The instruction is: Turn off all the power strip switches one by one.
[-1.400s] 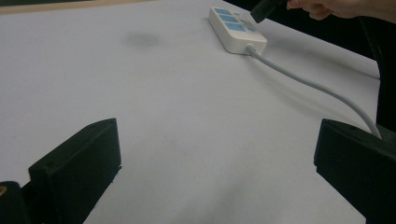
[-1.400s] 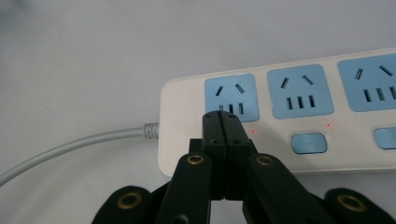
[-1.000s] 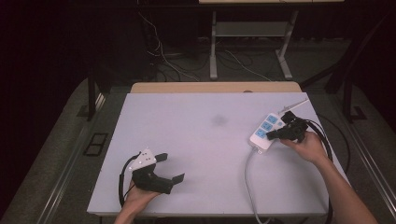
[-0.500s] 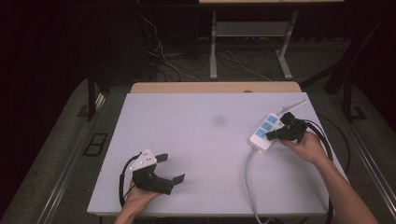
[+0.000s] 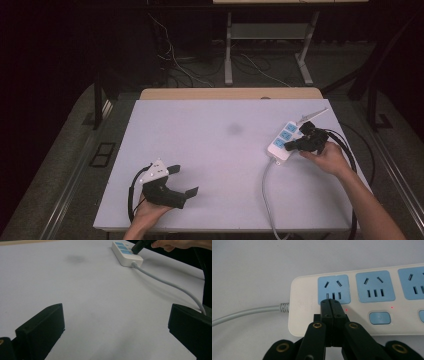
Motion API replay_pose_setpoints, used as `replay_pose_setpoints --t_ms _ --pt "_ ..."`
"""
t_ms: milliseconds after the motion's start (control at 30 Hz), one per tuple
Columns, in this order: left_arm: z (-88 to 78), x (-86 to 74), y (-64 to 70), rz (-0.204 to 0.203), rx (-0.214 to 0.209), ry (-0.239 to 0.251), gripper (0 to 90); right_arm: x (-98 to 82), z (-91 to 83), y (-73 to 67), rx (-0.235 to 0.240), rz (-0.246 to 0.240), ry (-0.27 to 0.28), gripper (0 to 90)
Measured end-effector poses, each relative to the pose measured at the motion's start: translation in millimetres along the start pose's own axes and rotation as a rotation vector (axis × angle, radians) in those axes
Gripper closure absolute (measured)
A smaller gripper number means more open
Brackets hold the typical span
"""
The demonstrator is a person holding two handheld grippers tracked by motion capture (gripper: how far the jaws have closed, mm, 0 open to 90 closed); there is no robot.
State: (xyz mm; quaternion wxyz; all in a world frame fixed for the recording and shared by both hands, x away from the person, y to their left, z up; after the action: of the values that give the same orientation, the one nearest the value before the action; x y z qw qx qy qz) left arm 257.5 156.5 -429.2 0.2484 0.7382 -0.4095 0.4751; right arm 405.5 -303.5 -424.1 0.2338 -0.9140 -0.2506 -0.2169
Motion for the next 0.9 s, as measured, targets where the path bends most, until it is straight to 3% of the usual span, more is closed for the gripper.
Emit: replay_pose_setpoints --t_ms 300,500,533,900 --pt "-0.3 -0.7 -1.3 -0.001 -0.001 -0.001 0.0 -3.6 -0.5 1.8 0.016 0.021 0.028 90.0" --pt "0.8 -1.1 -2.3 -0.004 -0.001 -0.005 0.0 -6.2 -1.0 5.8 0.046 0.05 0.045 90.0" --pt "0.9 -1.1 -2.3 -0.002 -0.003 -0.005 0.0 -6.0 -1.9 6.0 0.073 0.058 0.056 90.0" --pt "1.1 -1.4 -2.8 -0.003 -0.003 -0.005 0.0 -5.0 -5.9 5.4 0.05 0.062 0.047 90.0"
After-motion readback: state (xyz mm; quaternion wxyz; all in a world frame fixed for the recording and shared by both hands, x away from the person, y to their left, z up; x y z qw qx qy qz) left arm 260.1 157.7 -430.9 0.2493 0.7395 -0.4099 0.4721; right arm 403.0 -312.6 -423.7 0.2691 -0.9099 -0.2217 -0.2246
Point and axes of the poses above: each handheld gripper's, and its own axes: z roughly forward along the jaws, x roughly out of its top, y roughly to its right, the point moved 1 cm from there along z, roughly forward along the jaws, and after that the axes turned 13 degrees about z, right-handed, at the moved point
